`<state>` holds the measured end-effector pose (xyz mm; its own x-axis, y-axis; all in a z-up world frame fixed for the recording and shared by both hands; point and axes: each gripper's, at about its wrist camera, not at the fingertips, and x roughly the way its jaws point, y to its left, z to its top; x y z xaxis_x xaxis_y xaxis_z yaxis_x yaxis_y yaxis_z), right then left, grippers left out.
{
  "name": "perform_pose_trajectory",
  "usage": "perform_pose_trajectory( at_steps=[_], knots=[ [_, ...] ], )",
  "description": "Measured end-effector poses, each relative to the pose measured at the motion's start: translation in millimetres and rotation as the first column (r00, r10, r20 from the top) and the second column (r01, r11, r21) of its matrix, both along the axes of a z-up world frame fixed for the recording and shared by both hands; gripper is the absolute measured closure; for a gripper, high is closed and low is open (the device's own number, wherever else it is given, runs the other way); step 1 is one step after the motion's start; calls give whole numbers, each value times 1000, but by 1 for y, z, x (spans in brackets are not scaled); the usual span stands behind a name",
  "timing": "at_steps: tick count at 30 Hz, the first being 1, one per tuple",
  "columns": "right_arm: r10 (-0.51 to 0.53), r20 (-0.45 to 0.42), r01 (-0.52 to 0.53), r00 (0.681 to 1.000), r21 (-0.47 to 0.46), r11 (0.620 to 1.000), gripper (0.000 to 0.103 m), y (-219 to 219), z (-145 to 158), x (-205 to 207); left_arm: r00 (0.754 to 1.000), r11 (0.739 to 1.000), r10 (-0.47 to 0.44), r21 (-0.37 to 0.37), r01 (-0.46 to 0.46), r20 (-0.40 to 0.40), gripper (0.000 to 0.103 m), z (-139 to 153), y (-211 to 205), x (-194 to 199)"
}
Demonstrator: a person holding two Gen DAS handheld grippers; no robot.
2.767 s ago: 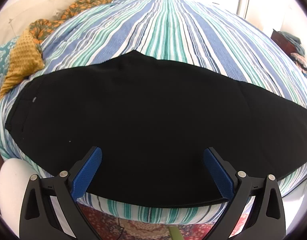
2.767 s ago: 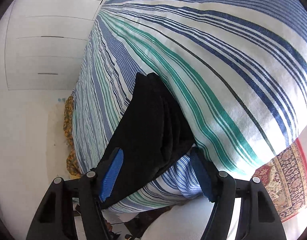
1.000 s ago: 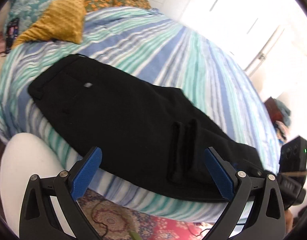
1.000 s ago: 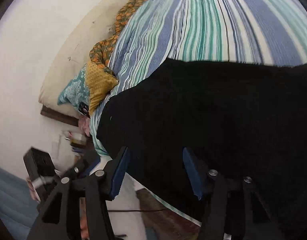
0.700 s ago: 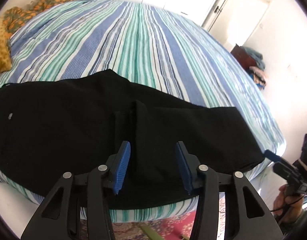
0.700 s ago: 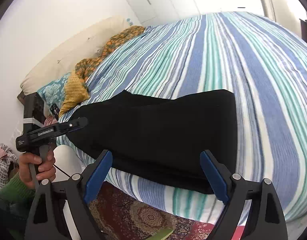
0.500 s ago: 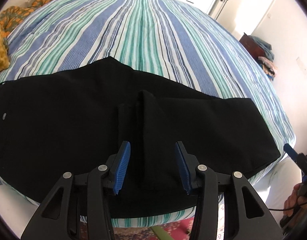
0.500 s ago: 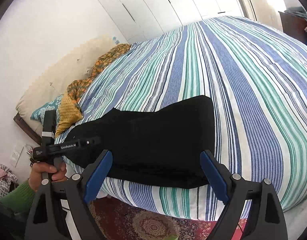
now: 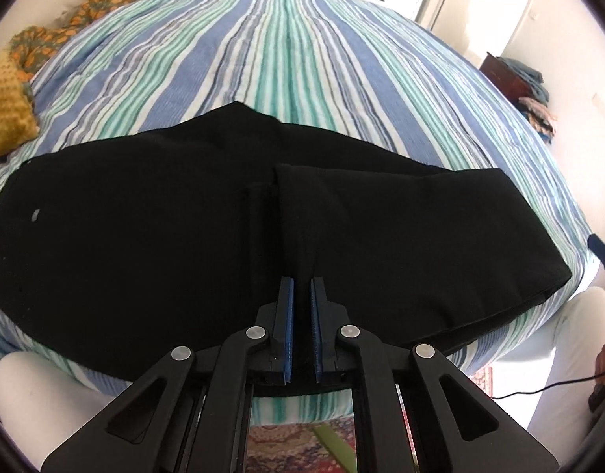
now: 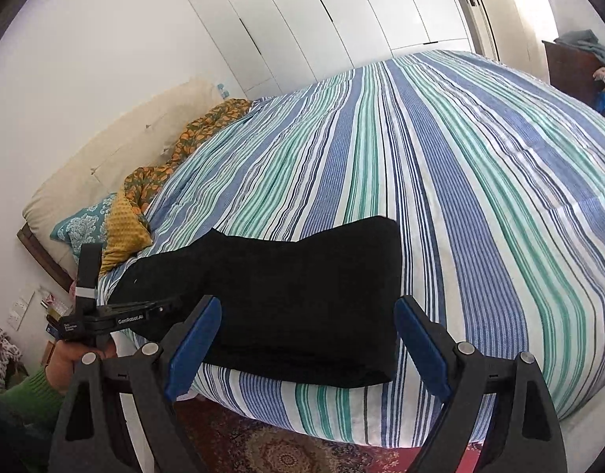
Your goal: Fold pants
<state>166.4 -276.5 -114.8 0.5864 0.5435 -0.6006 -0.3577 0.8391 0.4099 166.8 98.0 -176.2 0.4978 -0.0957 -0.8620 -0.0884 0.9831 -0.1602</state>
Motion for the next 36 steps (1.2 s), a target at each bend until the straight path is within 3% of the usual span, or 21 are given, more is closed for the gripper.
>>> perform_pose_trajectory(
  at_steps=[5, 7, 10, 15, 19, 21, 24, 25, 29, 33, 36],
  knots=[
    [173, -5, -173, 985, 21, 985, 12, 25, 9, 25, 1000, 999, 28, -21, -29, -6, 97, -10, 4, -1],
    [244, -129, -237, 961, 65, 969, 12, 39, -18, 45, 1000, 1000, 18, -6, -18, -6, 97, -12, 1, 1],
    [203, -390, -208, 898, 31, 978, 13, 46, -86, 68, 1000, 1000, 2, 14, -2, -9, 96, -16, -2, 1],
    [198, -351, -167, 915, 116, 979, 13, 42, -47, 82, 1000, 999, -9, 34, 10, -5, 96, -18, -4, 0],
    [184, -294, -163, 938, 94, 982, 12, 50, -24, 114, 1000, 1000, -8, 20, 8, 0, 95, -18, -1, -1],
    [170, -343, -150, 924, 84, 985, 12, 55, -43, 135, 1000, 1000, -11, 12, 11, 4, 95, -19, 0, -2],
    [111, -491, -108, 864, 34, 994, 17, 55, -94, 159, 1000, 1000, -16, 3, 15, 6, 94, -21, 1, -2],
    [106, -492, -103, 864, 33, 994, 18, 54, -100, 159, 1000, 1000, -17, 3, 16, 5, 94, -21, 2, -2],
    [95, -412, -103, 906, 5, 995, 18, 52, -64, 141, 1000, 1000, -11, -17, 11, 3, 94, -22, 4, -1],
    [159, -304, -147, 939, 62, 987, 15, 46, -28, 100, 1000, 1000, -8, -25, 8, 2, 94, -22, 4, -1],
    [186, -287, -160, 940, 110, 981, 12, 43, -34, 70, 1000, 1000, -7, -27, 7, 0, 94, -24, 5, -1]
  ],
)
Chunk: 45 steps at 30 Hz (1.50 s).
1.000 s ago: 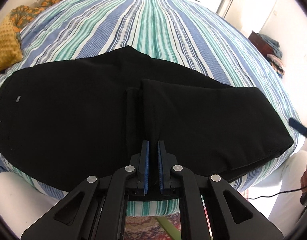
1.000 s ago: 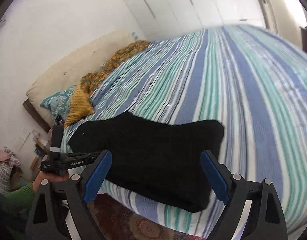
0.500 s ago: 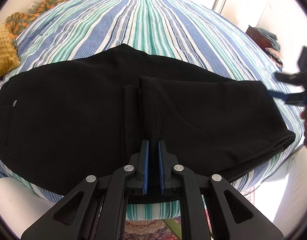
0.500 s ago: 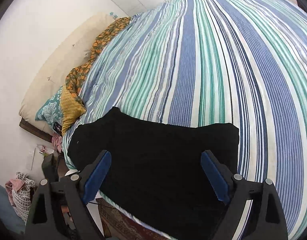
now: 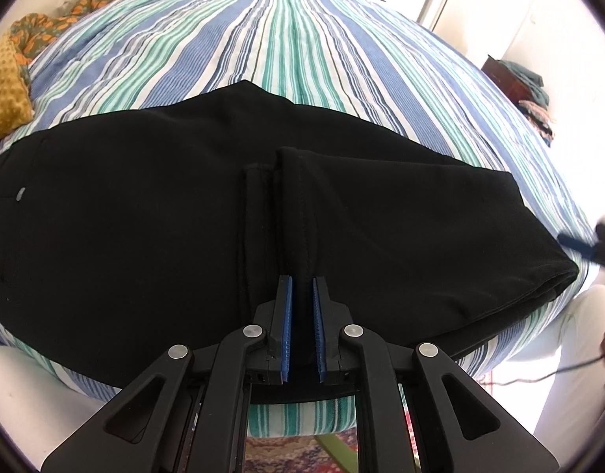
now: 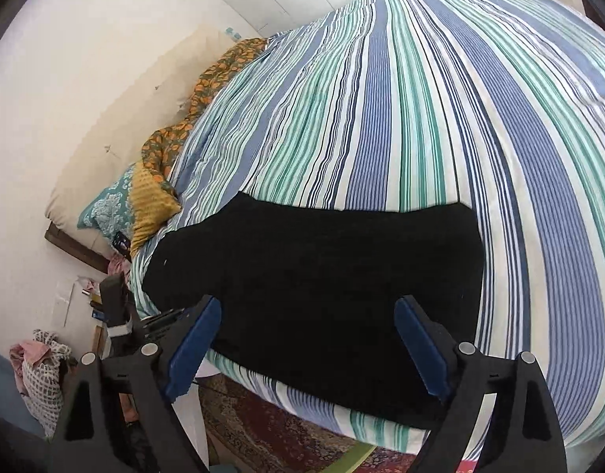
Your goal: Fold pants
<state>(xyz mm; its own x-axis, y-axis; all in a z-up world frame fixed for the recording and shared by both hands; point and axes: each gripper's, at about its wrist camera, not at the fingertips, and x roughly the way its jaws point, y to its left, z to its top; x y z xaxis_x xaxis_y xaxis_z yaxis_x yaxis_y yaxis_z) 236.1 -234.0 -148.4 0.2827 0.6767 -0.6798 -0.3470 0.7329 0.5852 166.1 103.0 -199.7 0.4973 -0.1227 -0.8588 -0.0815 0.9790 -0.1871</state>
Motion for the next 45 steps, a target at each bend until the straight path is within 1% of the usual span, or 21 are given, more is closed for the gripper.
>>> perform_pose_trajectory(
  at_steps=[3, 4, 6, 10, 14, 16, 17, 18, 20, 22, 23, 24, 26, 28, 30, 34, 35, 39, 42, 45],
  knots=[
    [-37, -93, 34, 995, -39, 999, 12, -1, -41, -10, 1000, 1000, -3, -10, 3, 0, 94, -1, 0, 0],
    [-53, -91, 52, 994, -14, 999, 12, -4, -50, -14, 1000, 1000, -3, -10, 3, 0, 94, -1, 0, 0],
    [-67, -38, 67, 997, 13, 998, 12, -7, -51, -19, 1000, 1000, -1, -16, 1, 1, 94, -1, 1, 0],
    [-59, -28, 59, 998, 0, 998, 11, -4, -51, -18, 1000, 1000, 5, -23, -5, -1, 92, -2, 3, 0],
    [-65, -22, 66, 998, 30, 997, 11, -8, -53, -17, 1000, 1000, 9, -27, -8, 14, 88, 1, 3, -2],
    [-74, -14, 75, 997, 43, 996, 11, -10, -50, -17, 999, 998, 21, -68, -17, 48, 77, 9, 6, -6],
    [-83, 2, 83, 997, 50, 995, 11, -12, -44, -18, 997, 996, 27, -90, -21, 74, 57, 14, 7, -9],
    [-98, 26, 96, 995, 53, 994, 10, -12, -38, -19, 993, 995, 42, -92, -32, 110, 34, 22, 8, -13],
    [-148, 112, 143, 983, 53, 988, 0, -19, -18, -27, 977, 996, 82, -53, -74, 194, 18, 37, 9, -23],
    [-218, 221, 217, 951, 30, 976, 0, -30, 5, -38, 962, 994, 106, -38, -100, 252, 17, 49, 11, -30],
    [-252, 277, 261, 927, 5, 965, 0, -36, 16, -44, 957, 993, 120, -31, -116, 263, 16, 51, 12, -31],
    [-273, 315, 293, 909, -16, 956, 0, -42, 23, -48, 952, 990, 137, -21, -136, 273, 15, 53, 14, -32],
    [-295, 362, 338, 884, -61, 939, 0, -52, 31, -53, 945, 984, 166, 12, -176, 281, 14, 54, 16, -32],
    [-318, 393, 392, 863, -123, 912, 0, -60, 29, -57, 941, 977, 195, 32, -212, 277, 13, 53, 20, -30],
    [-343, 388, 431, 855, -164, 887, 0, -67, 22, -57, 939, 972, 219, 27, -235, 265, 12, 51, 27, -28],
    [-413, 354, 501, 839, -208, 840, 0, -81, 12, -51, 930, 961, 257, 32, -274, 264, 12, 49, 33, -31],
    [-425, 351, 511, 835, -203, 835, 0, -84, 11, -50, 927, 958, 263, 38, -283, 266, 12, 49, 34, -33],
    [-460, 326, 530, 826, -168, 831, 0, -94, 9, -49, 925, 953, 278, 45, -299, 258, 11, 47, 37, -32],
    [-463, 316, 518, 828, -113, 848, 0, -100, 9, -51, 927, 952, 279, 52, -301, 253, 11, 45, 37, -31],
    [-468, 322, 510, 823, -58, 858, 0, -102, 13, -54, 927, 952, 273, 63, -298, 256, 11, 45, 35, -32]
  ],
)
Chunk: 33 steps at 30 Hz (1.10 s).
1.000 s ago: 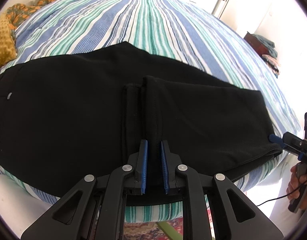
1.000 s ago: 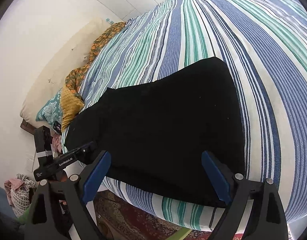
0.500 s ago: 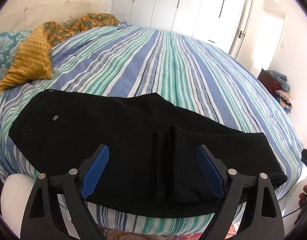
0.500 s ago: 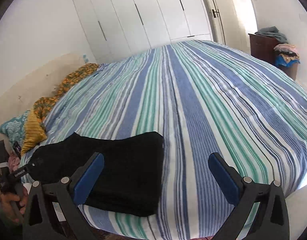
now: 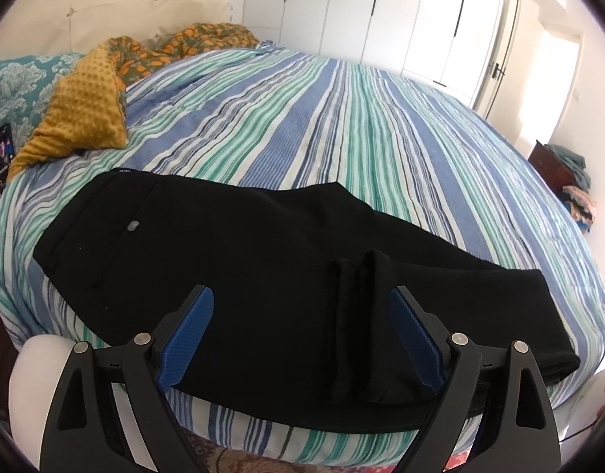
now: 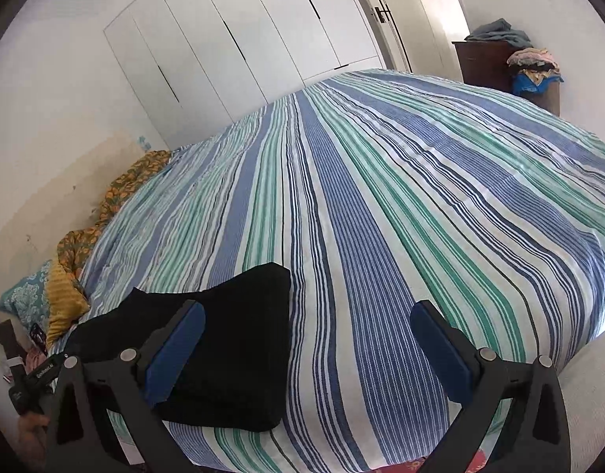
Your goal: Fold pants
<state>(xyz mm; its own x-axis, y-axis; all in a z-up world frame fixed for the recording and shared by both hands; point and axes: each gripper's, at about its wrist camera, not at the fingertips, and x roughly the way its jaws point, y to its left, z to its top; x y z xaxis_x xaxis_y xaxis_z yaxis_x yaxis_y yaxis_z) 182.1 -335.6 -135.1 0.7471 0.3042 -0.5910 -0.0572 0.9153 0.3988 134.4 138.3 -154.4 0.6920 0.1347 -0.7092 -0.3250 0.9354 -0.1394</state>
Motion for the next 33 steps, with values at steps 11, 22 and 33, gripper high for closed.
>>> perform_pose_trajectory(
  at_steps=[11, 22, 33],
  knots=[
    [13, 4, -13, 1000, 15, 1000, 0, 4, -1, 1, 1000, 1000, 13, 11, -13, -6, 11, -1, 1, 0],
    [37, -24, -37, 999, 12, 999, 0, 8, -7, 4, 999, 1000, 12, 13, -12, -39, 11, -5, 2, 0],
    [91, -43, -90, 995, 29, 996, 0, 18, -9, 10, 996, 988, 66, -138, -73, -61, 11, 17, 61, -17]
  ],
)
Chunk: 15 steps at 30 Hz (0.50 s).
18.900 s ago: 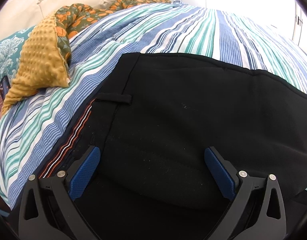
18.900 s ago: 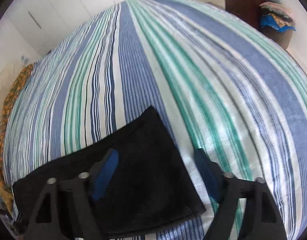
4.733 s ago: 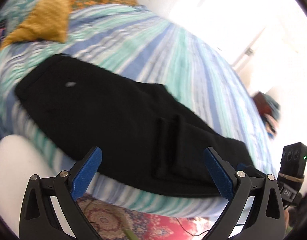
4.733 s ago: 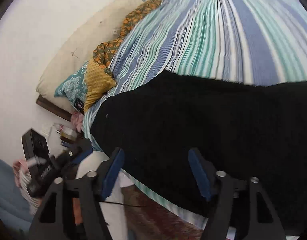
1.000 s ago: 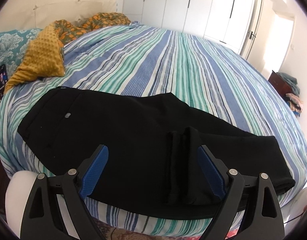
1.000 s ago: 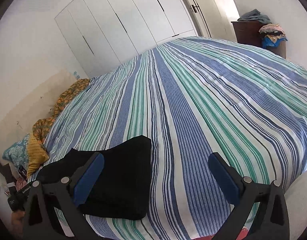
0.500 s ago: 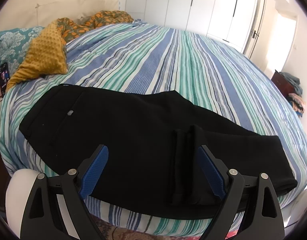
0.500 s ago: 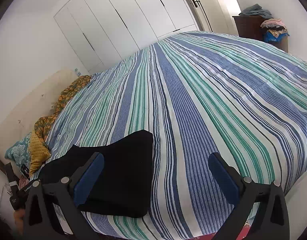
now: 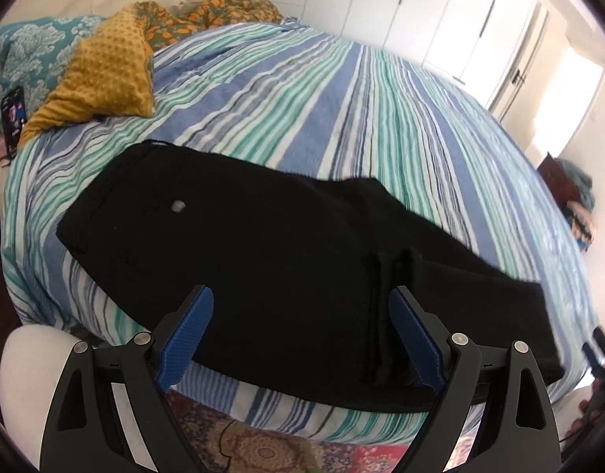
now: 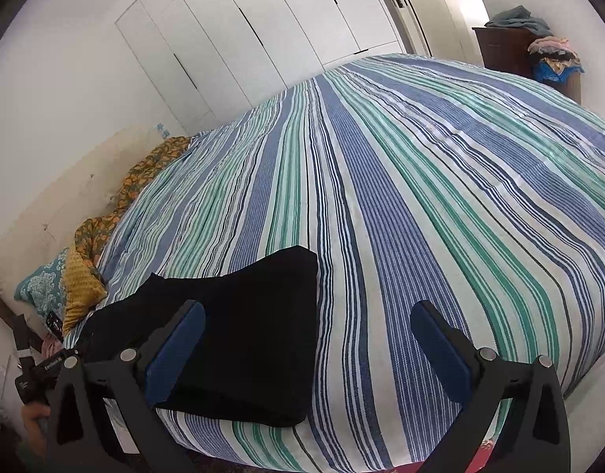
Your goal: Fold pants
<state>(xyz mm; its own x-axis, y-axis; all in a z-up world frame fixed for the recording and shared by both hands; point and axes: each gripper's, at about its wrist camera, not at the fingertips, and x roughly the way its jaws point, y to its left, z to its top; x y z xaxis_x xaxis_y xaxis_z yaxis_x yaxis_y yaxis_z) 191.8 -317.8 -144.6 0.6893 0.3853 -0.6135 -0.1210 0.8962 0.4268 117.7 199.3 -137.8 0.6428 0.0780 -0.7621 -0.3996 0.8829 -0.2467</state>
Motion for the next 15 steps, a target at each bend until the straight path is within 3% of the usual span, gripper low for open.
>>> perform_pose_trajectory(
  at_steps=[3, 5, 7, 10, 15],
  knots=[
    [11, 8, -11, 1000, -19, 1000, 0, 2, 2, -1, 982, 978, 157, -155, -140, 104, 11, 29, 83, -18],
    [18, 5, -18, 1000, -27, 999, 0, 3, 2, -2, 939, 922, 320, -267, -279, 125, 10, 41, 148, -36],
    [23, -12, -23, 1000, -31, 999, 0, 4, -1, 0, 922, 883, 375, -341, -323, 99, 8, 37, 197, -40],
    [32, -26, -33, 999, -40, 999, 0, 8, -5, 3, 952, 892, 306, -342, -296, -23, 8, 9, 231, -21],
    [90, -44, -95, 995, -115, 989, 0, 26, -8, 4, 987, 928, 115, -341, -148, -115, 8, -39, 216, 21]
  ],
)
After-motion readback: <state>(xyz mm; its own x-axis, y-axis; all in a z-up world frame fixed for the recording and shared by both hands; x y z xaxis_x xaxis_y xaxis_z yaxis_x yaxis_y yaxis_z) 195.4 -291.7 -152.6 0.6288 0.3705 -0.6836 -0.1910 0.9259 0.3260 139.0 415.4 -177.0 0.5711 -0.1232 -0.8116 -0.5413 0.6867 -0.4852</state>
